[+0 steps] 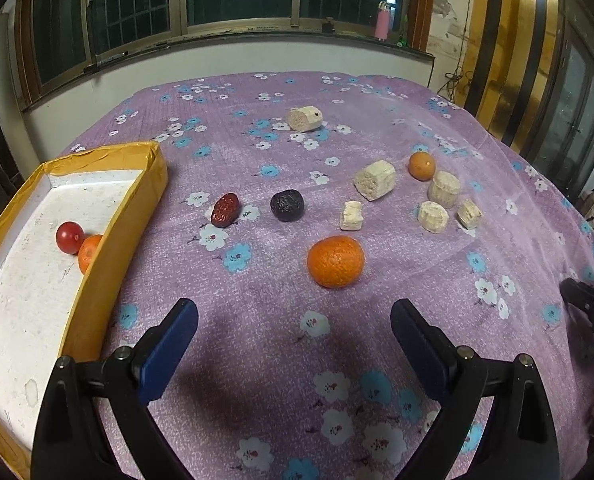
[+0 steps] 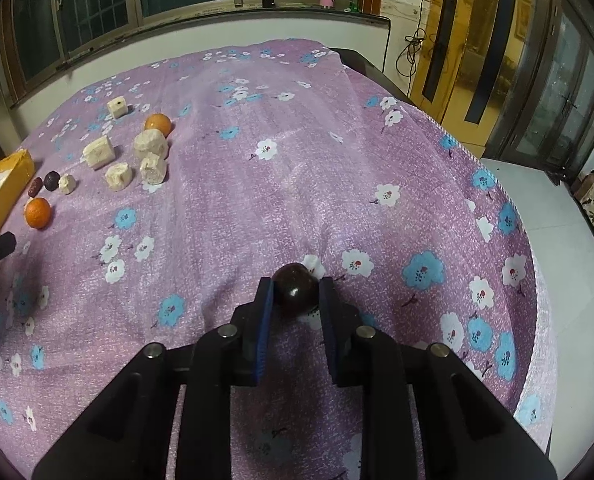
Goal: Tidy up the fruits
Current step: 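Carry the orange over the tray and lower it beside the red fruit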
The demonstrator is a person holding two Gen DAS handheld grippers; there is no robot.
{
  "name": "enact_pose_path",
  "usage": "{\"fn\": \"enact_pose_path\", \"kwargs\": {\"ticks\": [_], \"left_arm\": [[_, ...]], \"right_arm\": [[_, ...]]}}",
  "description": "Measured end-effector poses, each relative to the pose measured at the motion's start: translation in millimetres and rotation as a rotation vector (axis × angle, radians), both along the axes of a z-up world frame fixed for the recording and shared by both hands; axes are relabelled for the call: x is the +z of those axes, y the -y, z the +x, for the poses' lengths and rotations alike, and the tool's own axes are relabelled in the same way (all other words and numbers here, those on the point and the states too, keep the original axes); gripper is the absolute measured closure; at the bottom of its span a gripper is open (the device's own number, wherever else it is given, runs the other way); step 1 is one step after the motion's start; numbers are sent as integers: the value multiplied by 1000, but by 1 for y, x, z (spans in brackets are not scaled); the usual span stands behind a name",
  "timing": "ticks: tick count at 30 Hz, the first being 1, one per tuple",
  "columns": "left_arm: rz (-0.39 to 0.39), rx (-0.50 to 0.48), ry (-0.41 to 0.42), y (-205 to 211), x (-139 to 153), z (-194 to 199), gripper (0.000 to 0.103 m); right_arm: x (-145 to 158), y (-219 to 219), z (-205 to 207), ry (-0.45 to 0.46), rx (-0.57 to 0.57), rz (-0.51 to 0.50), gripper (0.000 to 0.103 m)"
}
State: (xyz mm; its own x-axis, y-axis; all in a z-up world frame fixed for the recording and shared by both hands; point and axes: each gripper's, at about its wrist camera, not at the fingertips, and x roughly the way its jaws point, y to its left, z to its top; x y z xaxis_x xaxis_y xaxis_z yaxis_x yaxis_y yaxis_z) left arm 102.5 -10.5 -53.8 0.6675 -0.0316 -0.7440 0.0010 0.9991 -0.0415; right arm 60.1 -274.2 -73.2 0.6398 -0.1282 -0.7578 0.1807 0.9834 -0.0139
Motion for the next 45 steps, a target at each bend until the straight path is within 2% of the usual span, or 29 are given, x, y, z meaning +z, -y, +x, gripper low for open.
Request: {"fn": "enact_pose_path", "kwargs": {"ticks": [8, 11, 12, 13, 14, 16, 17, 20, 30, 45], "left_arm": [[-15, 22, -10, 7, -1, 25, 18], [-10, 2, -41, 14, -8, 36, 23], [2, 5, -59, 15, -12, 40, 35], [10, 10, -85, 15, -17, 44, 41], [25, 11, -66, 16, -17, 43, 46], [36, 2, -54, 17, -16, 42, 65], [33, -1, -57, 16, -15, 41, 69], [26, -7, -59, 13, -12, 32, 69], [4, -14, 15, -3, 11, -27, 69], [16, 21, 10, -26, 13, -65, 69]], "right_arm": [[4, -6, -11, 35, 25, 29, 80], [6, -10, -13, 45, 40, 34, 80], [7, -12, -14, 48, 44, 34, 80], [8, -13, -14, 53, 48, 34, 80], [9, -14, -15, 56, 49, 33, 80], [11, -16, -16, 63, 56, 36, 80], [13, -18, -17, 68, 59, 36, 80], [16, -20, -21, 82, 66, 38, 80], [27, -31, -44, 139, 70, 44, 80], [32, -81, -64, 162, 124, 78, 80]]}}
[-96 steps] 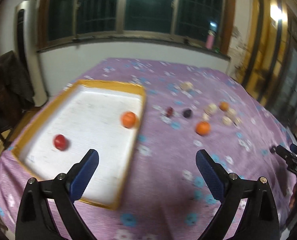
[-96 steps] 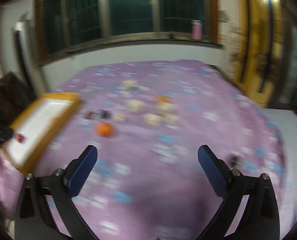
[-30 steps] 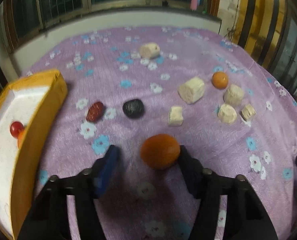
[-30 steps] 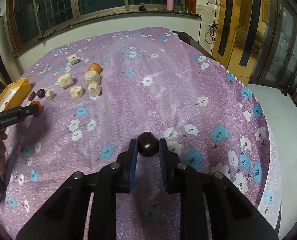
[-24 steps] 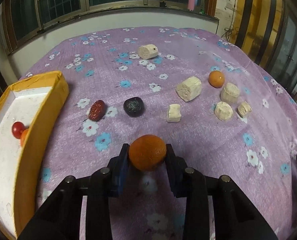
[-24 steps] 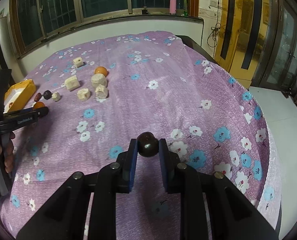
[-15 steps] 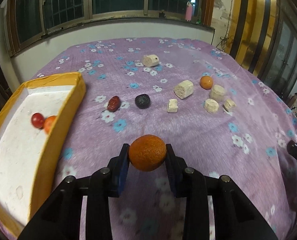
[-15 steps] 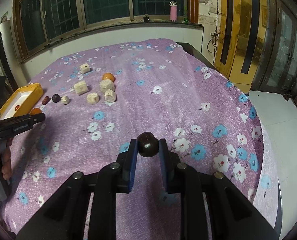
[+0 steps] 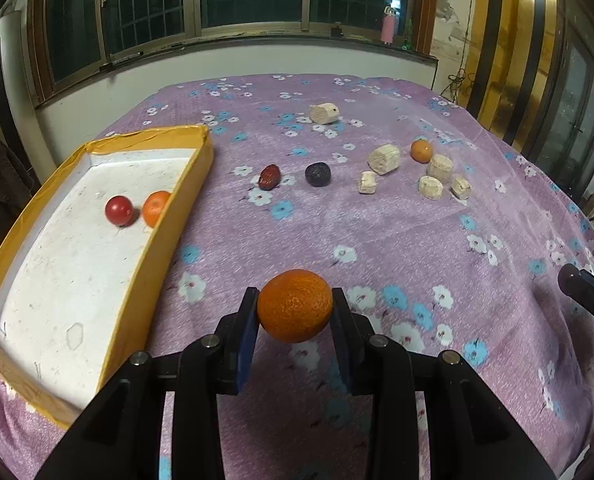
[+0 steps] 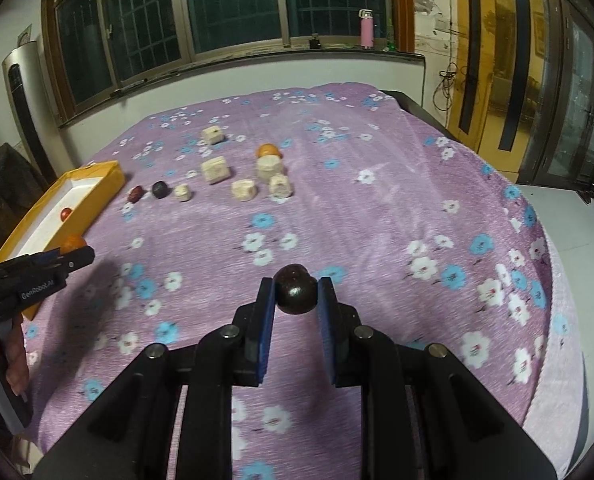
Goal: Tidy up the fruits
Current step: 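Carry the orange over the tray and lower it beside the red fruit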
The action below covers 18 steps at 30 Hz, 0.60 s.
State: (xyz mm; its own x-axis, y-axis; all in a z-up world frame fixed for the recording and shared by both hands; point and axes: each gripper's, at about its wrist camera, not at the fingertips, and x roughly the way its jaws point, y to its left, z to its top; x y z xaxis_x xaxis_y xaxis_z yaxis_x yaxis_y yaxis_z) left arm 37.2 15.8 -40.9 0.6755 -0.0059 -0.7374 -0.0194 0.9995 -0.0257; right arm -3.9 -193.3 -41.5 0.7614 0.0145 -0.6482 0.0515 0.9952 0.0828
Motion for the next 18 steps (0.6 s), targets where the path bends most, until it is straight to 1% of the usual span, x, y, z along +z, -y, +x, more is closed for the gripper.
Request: {"fn": "enact_pose_path", "kwargs": {"ticks": [11, 18], "left_arm": [[16, 9, 13, -7, 6, -15, 69], [12, 23, 29, -14, 12, -23, 69]], "right_arm": [[6, -27, -6, 15, 36, 4, 80], [9, -31, -9, 32, 45, 11, 80]]}}
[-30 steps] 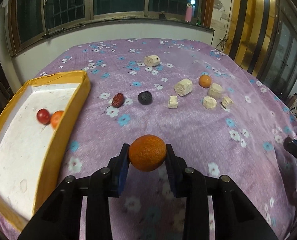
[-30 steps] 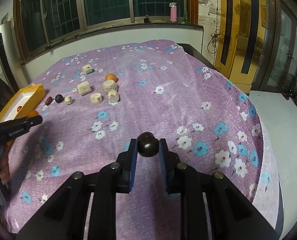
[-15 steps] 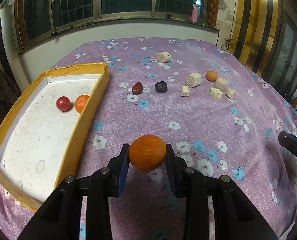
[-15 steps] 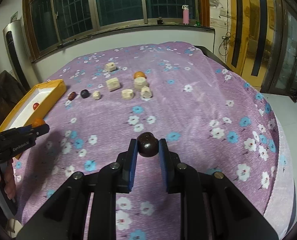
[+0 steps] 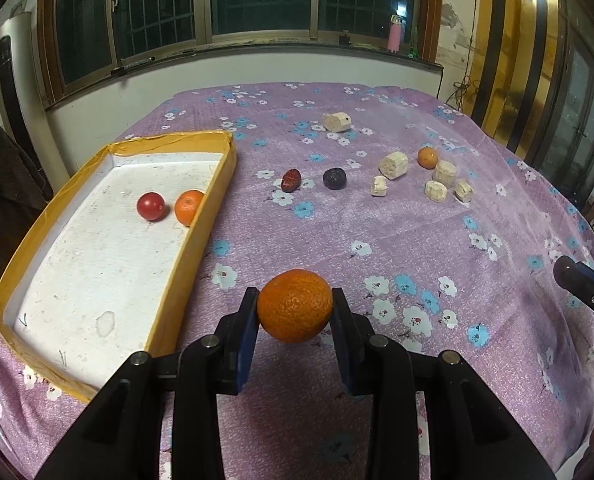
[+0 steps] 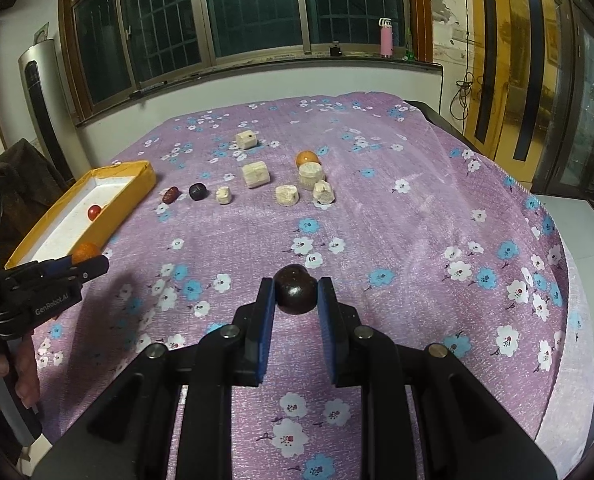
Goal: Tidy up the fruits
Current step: 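Carry the orange over the tray and lower it beside the red fruit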
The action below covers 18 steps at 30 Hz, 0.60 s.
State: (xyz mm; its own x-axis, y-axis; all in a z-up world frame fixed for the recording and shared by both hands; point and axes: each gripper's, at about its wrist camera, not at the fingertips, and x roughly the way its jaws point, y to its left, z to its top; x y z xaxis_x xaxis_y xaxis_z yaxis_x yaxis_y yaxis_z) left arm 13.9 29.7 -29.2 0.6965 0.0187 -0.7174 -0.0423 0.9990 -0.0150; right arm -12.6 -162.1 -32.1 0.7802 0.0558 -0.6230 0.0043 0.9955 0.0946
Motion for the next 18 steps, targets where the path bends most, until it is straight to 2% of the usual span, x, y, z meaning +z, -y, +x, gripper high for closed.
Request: {"fn": "enact_pose_path", "kwargs": {"ticks": [18], "left_arm": [[4, 56, 20, -25, 13, -12, 69]], "right_arm": [[9, -17, 0, 26, 42, 1, 80]]}}
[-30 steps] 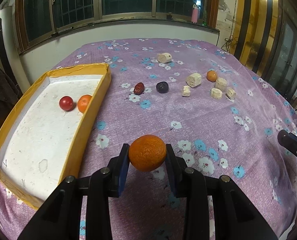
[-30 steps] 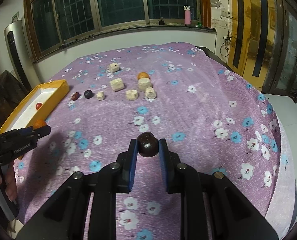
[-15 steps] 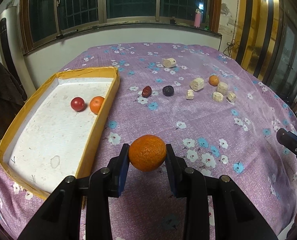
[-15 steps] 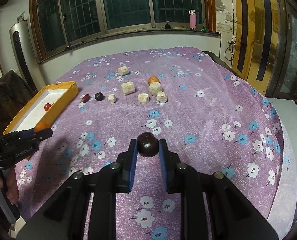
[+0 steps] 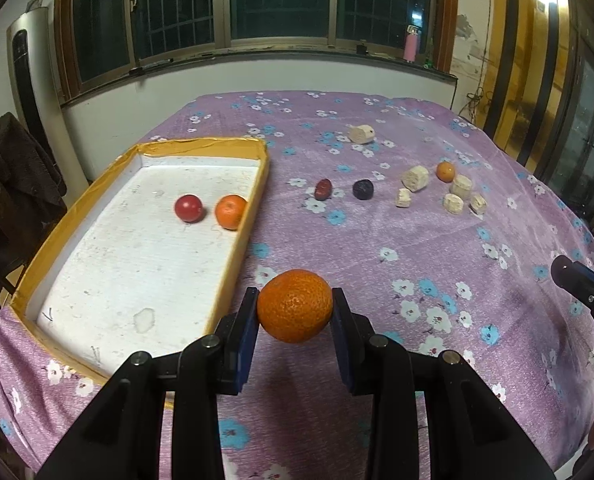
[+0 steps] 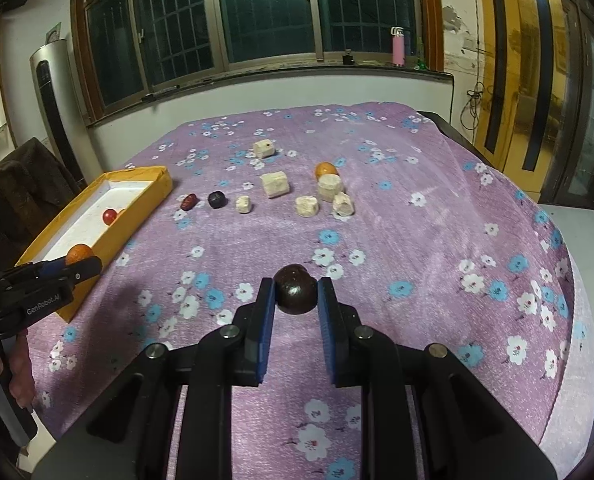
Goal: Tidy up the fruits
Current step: 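Carry the orange over the tray and lower it beside the red fruit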
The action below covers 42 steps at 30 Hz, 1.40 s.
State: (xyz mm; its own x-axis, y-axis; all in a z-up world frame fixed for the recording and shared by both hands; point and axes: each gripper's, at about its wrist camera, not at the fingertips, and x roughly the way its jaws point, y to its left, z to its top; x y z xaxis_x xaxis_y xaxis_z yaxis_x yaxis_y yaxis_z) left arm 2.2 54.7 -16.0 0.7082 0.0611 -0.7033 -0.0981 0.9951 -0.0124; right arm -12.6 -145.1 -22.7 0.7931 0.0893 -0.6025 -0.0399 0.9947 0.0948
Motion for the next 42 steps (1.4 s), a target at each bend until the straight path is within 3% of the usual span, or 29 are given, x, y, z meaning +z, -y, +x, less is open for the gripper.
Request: {"fn": "enact_pose_path", "kwargs": {"ticks": [16, 26, 42], "left_arm": [[-5, 88, 31, -38, 16, -8, 69], [2, 205, 32, -86, 19, -12, 69], [3, 344, 5, -151, 8, -15, 69]], "right_arm": [[18, -45, 14, 32, 108, -10, 80], [25, -86, 26, 38, 195, -1, 80], [35, -163, 47, 39, 345, 9, 80]]}}
